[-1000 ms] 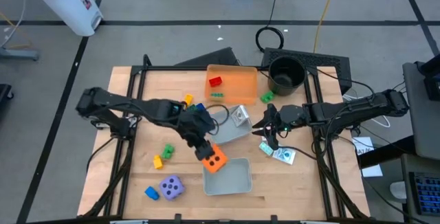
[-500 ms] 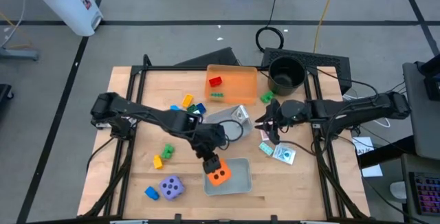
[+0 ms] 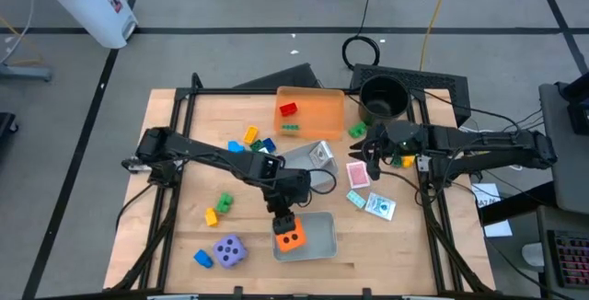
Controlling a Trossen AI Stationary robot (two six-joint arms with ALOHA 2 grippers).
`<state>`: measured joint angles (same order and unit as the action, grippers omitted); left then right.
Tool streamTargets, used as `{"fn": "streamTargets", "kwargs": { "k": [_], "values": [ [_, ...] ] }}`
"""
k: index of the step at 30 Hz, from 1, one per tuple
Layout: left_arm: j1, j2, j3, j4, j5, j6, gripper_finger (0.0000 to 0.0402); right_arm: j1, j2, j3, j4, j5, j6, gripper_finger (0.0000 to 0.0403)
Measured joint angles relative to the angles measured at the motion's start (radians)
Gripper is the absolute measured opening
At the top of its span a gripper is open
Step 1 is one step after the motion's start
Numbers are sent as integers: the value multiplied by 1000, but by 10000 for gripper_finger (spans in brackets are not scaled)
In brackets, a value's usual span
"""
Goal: Pick & Place Toys
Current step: Put the orange dice into the bottom gray bin
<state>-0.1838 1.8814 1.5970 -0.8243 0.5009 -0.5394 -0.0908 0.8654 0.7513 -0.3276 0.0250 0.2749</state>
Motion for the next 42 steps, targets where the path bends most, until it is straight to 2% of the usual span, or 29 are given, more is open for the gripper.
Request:
{"fn": "streamTargets", "kwargs": {
  "k": [19,32,37,42],
  "values": [
    [39,44,0,-25,48,217,140,-9,-3,-121,16,0,61,105],
    [39,53,0,-20,52,249,140,-9,-3,-126,17,4,34,104],
    [38,94,0,1,110,235,140,-9,-3,-126,19,4,31,104],
    [38,107,0,10,103,221,140,-8,-3,-126,26,3,43,105]
  ]
}}
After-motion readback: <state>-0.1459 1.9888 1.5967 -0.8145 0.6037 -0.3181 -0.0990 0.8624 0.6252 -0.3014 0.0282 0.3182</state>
